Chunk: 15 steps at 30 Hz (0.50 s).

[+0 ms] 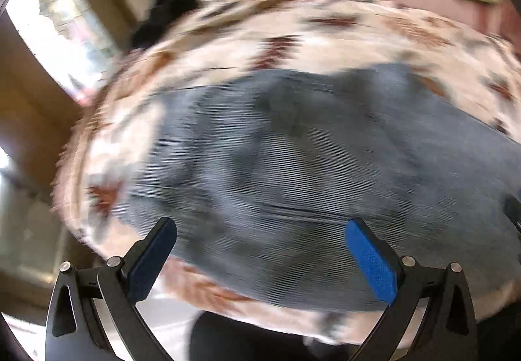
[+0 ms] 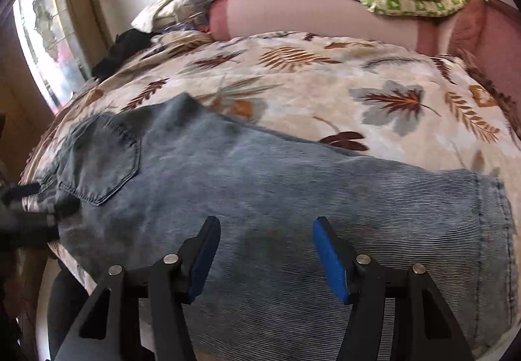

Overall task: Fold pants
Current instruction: 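Press the jeans flat near the back pocket with both open grippers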

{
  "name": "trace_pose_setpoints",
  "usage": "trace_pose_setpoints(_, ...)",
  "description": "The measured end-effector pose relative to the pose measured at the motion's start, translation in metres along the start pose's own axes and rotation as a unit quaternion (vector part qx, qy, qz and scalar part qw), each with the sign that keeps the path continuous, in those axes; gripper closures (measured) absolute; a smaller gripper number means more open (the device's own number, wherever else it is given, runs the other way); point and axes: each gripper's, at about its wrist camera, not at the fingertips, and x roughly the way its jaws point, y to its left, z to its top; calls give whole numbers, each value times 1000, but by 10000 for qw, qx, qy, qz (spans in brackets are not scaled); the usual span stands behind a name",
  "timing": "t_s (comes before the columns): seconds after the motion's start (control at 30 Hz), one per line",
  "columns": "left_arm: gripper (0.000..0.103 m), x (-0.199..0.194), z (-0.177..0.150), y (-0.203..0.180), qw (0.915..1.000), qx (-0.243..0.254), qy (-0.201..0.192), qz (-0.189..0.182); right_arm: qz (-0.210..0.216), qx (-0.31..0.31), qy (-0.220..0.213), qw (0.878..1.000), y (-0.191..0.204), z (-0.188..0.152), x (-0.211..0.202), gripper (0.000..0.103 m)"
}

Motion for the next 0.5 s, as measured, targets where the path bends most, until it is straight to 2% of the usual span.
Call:
trace_pose_setpoints(0.13, 0, 22, 11, 43, 9978, -432, 43, 509, -3, -200, 90, 9998, 11, -3, 6, 40)
trace_pose_setpoints(0.2, 0, 47, 12, 52, 9952, -419, 351, 810, -158, -402, 169, 9989, 17, -6, 11, 40)
trace_pose_setpoints(0.23, 0, 53, 8, 52, 9958, -417, 434, 696, -227, -507, 199, 9983, 20, -8, 14, 39)
trace_pose_setpoints(0.27, 0, 55, 4, 54, 9965, -460, 354, 607, -272, -582, 175, 9978, 22, -9, 13, 39)
trace_pose_setpoints(0.33, 0, 51, 1, 49, 9964, -346, 193, 745, -268, -639, 174, 9974, 22, -10, 12, 39)
trace_pose_setpoints(0.4, 0, 51, 3, 37, 9950, 60, 81, 992, -259, -698, 191, 9970, 23, -12, 12, 39)
trace_pose_setpoints(0.43, 0, 52, 4, 36, 9949, 127, 99, 1000, -256, -728, 198, 9968, 23, -13, 11, 39)
trace_pose_setpoints(0.5, 0, 59, 9, 44, 9965, -65, 313, 771, -239, -806, 216, 9962, 24, -16, 8, 39)
